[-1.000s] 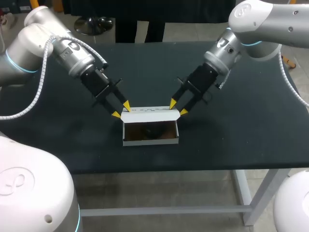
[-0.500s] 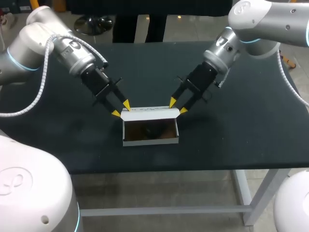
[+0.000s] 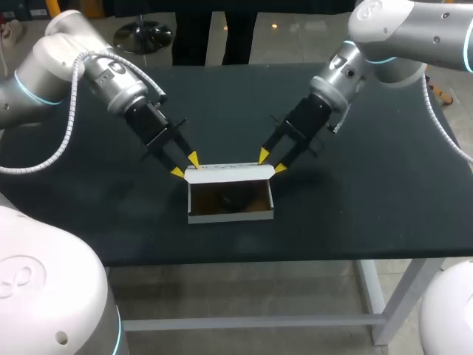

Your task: Assemble the packaging by folding the flat box into shape, placing the metal phone stand inside, and closing the box properly

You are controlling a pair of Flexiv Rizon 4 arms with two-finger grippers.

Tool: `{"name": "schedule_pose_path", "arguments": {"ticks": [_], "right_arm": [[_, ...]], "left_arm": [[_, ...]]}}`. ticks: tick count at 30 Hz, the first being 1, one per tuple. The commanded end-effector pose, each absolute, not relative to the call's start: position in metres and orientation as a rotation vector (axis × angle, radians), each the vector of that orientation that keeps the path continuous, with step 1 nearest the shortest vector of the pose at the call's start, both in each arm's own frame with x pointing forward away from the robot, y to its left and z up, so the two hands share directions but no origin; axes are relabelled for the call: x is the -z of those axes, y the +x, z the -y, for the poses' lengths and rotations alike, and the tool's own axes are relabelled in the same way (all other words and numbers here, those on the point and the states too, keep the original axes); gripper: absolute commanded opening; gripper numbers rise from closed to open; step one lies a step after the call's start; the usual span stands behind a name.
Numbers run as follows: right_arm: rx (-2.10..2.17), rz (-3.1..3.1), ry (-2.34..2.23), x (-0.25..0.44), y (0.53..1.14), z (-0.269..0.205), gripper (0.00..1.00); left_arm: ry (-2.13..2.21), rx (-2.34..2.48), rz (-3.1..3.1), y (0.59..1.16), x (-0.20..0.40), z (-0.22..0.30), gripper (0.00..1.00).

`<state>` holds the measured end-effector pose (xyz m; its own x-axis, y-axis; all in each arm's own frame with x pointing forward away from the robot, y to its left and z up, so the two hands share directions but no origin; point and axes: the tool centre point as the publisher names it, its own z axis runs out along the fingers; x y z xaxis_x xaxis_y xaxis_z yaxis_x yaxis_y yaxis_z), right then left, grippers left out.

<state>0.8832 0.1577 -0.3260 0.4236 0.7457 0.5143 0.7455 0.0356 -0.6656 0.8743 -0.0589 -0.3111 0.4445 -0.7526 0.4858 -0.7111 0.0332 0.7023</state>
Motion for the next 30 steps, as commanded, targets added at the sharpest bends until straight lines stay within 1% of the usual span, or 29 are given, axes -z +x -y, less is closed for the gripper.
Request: {"name": "schedule_pose_path", "arguments": {"ticks": [1, 12, 19, 30], "right_arm": [[-0.012, 1.31, -1.684, 0.3242, 0.8862, -0.1643, 0.39], [-0.02, 1.298, -1.686, 0.3206, 0.8871, -0.1657, 0.39], [-0.021, 1.297, -1.683, 0.3175, 0.8869, -0.1671, 0.39], [-0.026, 1.292, -1.682, 0.3184, 0.8894, -0.1707, 0.39]], "left_arm": [[1.68, 0.067, 1.279, 0.8768, 0.3124, 0.0649, 0.35], [1.669, 0.108, 1.247, 0.8781, 0.3108, 0.0648, 0.33], [1.664, 0.119, 1.244, 0.8788, 0.309, 0.0647, 0.34], [1.665, 0.108, 1.207, 0.8819, 0.3097, 0.0651, 0.31]]}}
